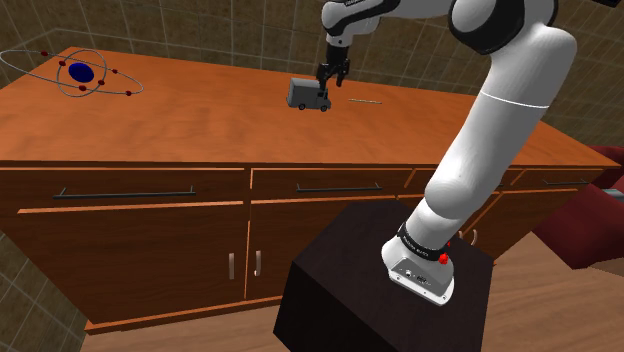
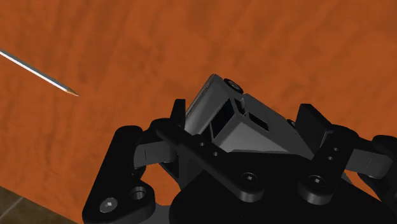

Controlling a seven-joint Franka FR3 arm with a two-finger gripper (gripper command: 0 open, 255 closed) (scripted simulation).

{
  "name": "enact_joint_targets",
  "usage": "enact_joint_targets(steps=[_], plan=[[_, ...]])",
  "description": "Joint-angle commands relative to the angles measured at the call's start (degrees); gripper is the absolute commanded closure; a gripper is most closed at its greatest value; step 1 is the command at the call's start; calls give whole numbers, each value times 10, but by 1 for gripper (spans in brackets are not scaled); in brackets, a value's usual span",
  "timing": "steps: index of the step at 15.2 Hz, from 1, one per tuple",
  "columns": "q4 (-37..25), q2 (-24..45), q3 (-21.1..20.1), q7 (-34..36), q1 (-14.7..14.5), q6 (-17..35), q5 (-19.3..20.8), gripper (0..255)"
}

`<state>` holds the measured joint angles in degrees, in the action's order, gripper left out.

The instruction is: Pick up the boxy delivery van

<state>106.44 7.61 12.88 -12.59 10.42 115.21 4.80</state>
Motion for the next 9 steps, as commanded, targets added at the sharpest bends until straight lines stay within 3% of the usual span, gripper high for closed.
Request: enact_joint_targets(steps=[1, 6, 7, 9], plan=[[6, 7, 0, 0, 0, 13, -1, 0], [24, 15, 0, 2, 1, 39, -2, 0], [24, 15, 0, 3, 1, 39, -2, 255], [24, 15, 0, 3, 1, 39, -2, 255]])
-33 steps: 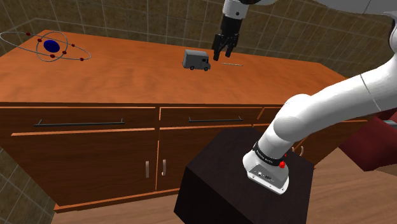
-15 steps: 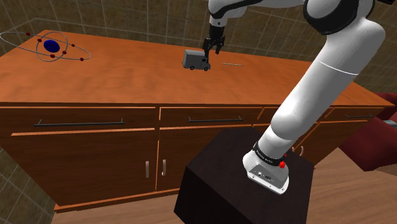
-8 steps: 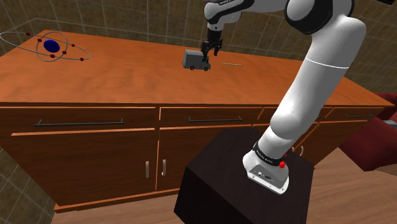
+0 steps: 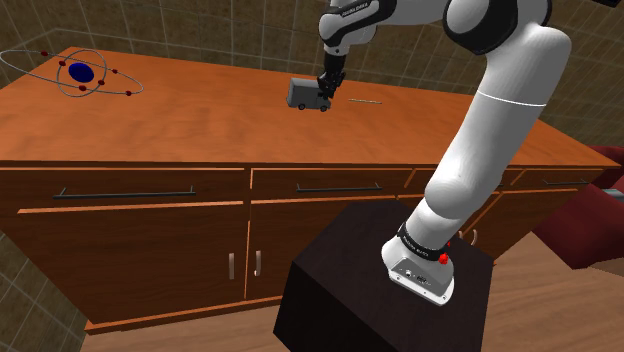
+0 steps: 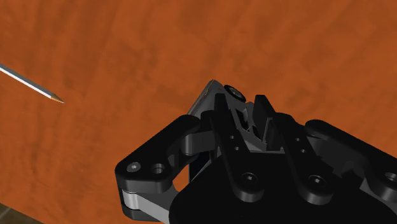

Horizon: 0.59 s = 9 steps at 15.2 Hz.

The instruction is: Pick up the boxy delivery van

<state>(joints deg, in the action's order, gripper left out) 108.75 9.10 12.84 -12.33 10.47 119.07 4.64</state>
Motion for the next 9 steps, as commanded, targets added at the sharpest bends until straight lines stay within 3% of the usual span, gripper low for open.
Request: enact_joint_targets(steps=[1, 9], plan=[[0, 0, 0, 0, 0, 0, 0, 255], [-9, -5, 0, -2, 0, -14, 1, 255]])
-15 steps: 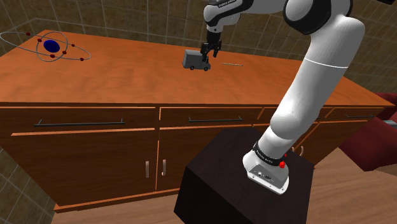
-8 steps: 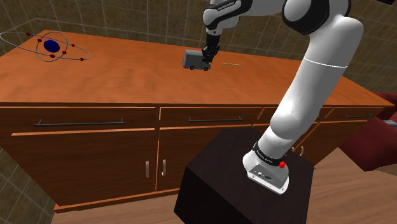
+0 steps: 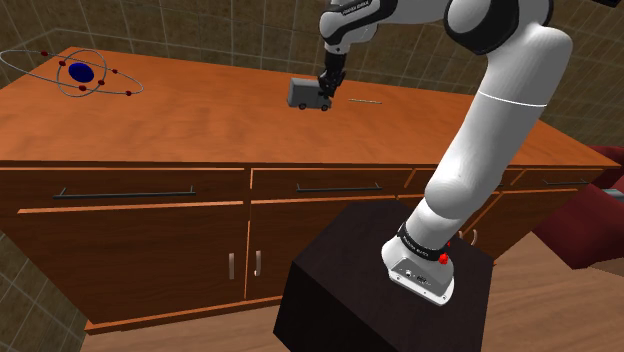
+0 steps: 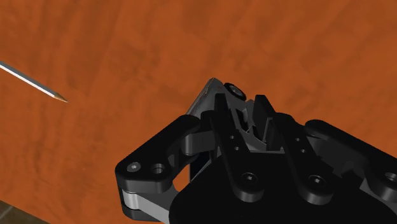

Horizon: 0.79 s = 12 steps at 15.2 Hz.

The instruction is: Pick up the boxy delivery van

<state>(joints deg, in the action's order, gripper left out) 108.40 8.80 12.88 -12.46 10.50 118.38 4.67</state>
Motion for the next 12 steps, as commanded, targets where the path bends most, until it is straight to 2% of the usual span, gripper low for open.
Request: enact_joint_targets(steps=[1, 12], plan=[[-10, -4, 0, -1, 0, -14, 0, 255], [-74, -21, 0, -6, -1, -94, 2, 255]])
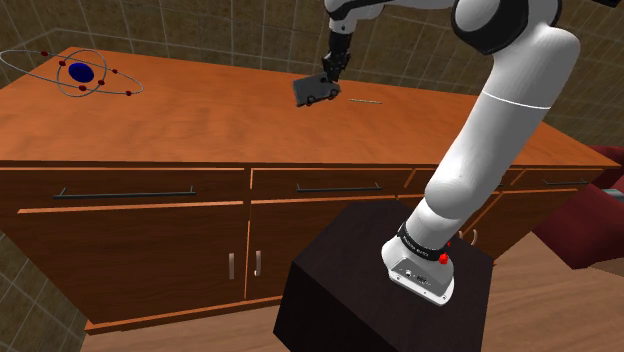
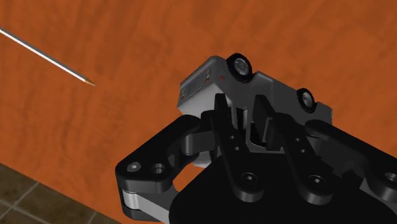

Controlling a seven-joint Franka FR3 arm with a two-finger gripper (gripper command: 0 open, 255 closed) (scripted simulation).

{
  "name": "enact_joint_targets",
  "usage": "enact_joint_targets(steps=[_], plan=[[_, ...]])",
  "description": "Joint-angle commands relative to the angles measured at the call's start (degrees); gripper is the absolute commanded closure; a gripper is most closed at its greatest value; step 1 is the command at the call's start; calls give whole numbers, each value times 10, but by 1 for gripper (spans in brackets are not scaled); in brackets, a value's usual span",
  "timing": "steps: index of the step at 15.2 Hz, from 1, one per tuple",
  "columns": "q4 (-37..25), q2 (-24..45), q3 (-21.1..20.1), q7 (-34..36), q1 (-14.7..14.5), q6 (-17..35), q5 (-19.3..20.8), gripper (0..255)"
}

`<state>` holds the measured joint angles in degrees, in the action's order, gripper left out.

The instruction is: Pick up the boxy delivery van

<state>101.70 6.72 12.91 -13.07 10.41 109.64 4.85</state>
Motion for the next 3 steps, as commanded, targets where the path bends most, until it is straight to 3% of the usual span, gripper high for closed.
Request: enact_joint_targets(steps=[1, 3], plan=[[-13, -2, 0, 0, -1, -15, 0, 255], [-14, -2, 0, 0, -1, -16, 0, 255]])
